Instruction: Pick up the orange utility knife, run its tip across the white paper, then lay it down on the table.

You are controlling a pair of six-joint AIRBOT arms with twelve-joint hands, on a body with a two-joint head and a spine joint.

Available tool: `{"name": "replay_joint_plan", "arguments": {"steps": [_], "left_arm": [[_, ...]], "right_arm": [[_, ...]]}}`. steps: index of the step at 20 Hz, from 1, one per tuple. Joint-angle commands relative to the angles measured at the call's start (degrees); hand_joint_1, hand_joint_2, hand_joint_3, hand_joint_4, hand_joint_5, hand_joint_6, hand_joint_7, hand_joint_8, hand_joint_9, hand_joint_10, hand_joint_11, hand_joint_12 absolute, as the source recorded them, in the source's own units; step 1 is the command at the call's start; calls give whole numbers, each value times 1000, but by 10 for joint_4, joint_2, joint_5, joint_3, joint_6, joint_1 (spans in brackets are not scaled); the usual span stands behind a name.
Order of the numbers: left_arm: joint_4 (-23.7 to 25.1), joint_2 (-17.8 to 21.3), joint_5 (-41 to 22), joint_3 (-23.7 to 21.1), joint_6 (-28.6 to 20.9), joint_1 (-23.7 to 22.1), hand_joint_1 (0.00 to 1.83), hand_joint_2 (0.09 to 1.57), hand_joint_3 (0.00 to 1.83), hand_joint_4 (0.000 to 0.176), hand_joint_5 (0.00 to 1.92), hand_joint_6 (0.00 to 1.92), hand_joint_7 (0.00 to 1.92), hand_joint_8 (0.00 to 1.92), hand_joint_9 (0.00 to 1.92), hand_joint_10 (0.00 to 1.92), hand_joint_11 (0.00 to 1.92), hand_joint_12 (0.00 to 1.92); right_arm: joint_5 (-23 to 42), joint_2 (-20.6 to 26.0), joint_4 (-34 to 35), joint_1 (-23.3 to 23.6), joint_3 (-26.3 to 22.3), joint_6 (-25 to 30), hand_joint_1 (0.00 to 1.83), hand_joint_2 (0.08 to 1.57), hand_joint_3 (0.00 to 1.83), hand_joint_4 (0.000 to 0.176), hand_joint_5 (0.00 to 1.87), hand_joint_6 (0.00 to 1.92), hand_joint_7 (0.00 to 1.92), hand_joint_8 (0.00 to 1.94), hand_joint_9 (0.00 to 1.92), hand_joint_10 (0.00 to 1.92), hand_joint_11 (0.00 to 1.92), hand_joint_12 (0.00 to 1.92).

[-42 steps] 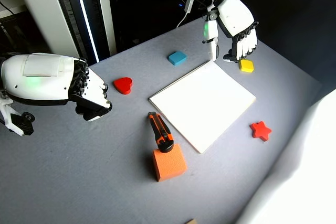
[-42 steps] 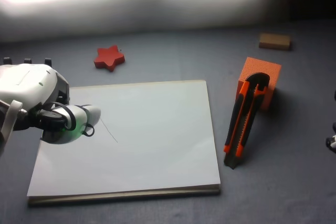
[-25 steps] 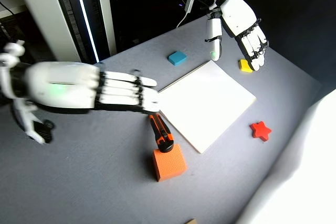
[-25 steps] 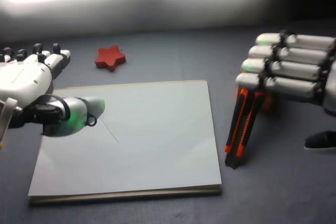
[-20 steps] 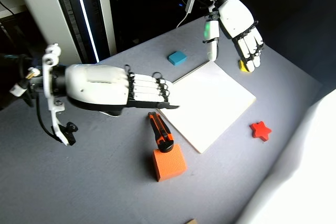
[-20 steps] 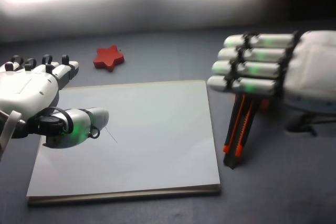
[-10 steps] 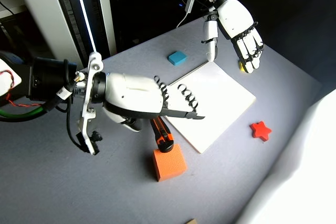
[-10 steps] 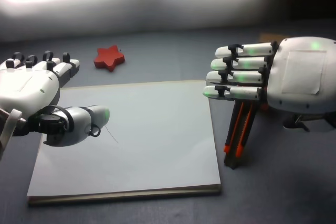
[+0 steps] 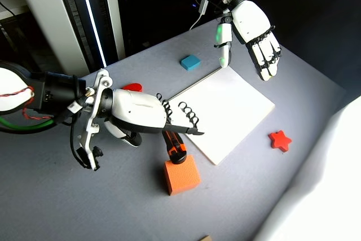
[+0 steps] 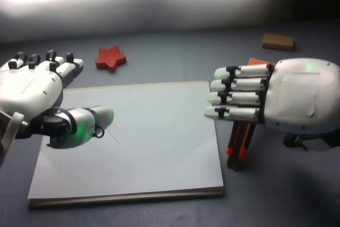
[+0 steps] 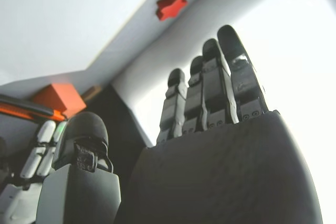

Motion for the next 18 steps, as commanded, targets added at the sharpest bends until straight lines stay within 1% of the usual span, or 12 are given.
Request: {"name": "replay_joint_plan", "arguments": {"steps": [1, 3, 4, 5, 6, 9, 11, 12, 13, 16, 17, 18], "left_arm": [[48, 1, -33, -1, -9, 2, 81, 1242, 2, 62, 68, 0, 54, 0, 147, 1, 0, 711], [54, 1, -33, -3, -21, 8, 81, 1239, 0, 63, 77, 4, 66, 6, 149, 2, 0, 706], [54, 1, -33, -4, -21, 9, 95, 1240, 0, 61, 88, 5, 65, 3, 155, 4, 0, 730], [54, 1, -33, -4, -22, 8, 101, 1236, 0, 63, 88, 3, 73, 4, 165, 6, 0, 770], [54, 1, -33, -5, -22, 8, 89, 1229, 0, 72, 79, 1, 87, 5, 179, 9, 0, 824], [54, 1, -35, -5, -23, 8, 71, 1232, 0, 79, 56, 1, 90, 2, 181, 6, 0, 810], [54, 1, -43, -7, -23, 8, 64, 1239, 2, 77, 49, 0, 75, 1, 172, 1, 0, 769], [54, 0, -47, -7, -23, 9, 64, 1240, 2, 76, 47, 0, 73, 1, 169, 0, 0, 764], [54, 0, -47, -8, -23, 10, 65, 1237, 1, 76, 46, 0, 79, 3, 168, 0, 0, 765], [54, 0, -47, -8, -23, 12, 50, 1239, 1, 80, 27, 2, 82, 2, 166, 1, 0, 792], [54, 0, -49, -8, -23, 13, 62, 1235, 0, 77, 56, 9, 103, 6, 181, 5, 0, 861], [54, 0, -50, -8, -23, 15, 70, 1233, 0, 78, 58, 6, 113, 5, 179, 4, 0, 853]], "right_arm": [[44, -1, 22, 1, 6, -12, 1124, 960, 0, 0, 0, 0, 0, 0, 0, 0, 0, 0], [46, -8, 32, -3, 10, -21, 1118, 960, 0, 0, 0, 0, 0, 0, 0, 0, 0, 0], [49, -12, 46, -5, 13, -38, 1117, 956, 0, 0, 0, 0, 0, 0, 0, 0, 0, 0], [58, -19, 77, -9, 17, -69, 1118, 956, 0, 0, 0, 0, 0, 0, 0, 0, 0, 0], [65, -24, 89, -11, 21, -82, 1111, 962, 0, 0, 0, 0, 0, 0, 0, 0, 0, 0], [70, -34, 94, -17, 35, -87, 1101, 972, 2, 0, 0, 0, 0, 0, 0, 0, 0, 0], [83, -42, 102, -23, 46, -100, 1122, 963, 0, 0, 0, 0, 0, 0, 0, 0, 0, 0], [83, -45, 117, -24, 49, -108, 1131, 954, 0, 0, 0, 0, 0, 0, 0, 0, 0, 0], [83, -47, 119, -23, 51, -108, 1090, 969, 1, 0, 0, 0, 0, 0, 0, 0, 0, 0], [84, -49, 120, -24, 51, -108, 1093, 971, 2, 0, 0, 0, 0, 0, 0, 0, 0, 0], [80, -48, 119, -24, 51, -109, 1093, 968, 0, 0, 0, 0, 0, 0, 0, 0, 0, 0], [69, -47, 112, -19, 51, -107, 1097, 971, 2, 0, 0, 0, 0, 0, 0, 0, 0, 0]]}}
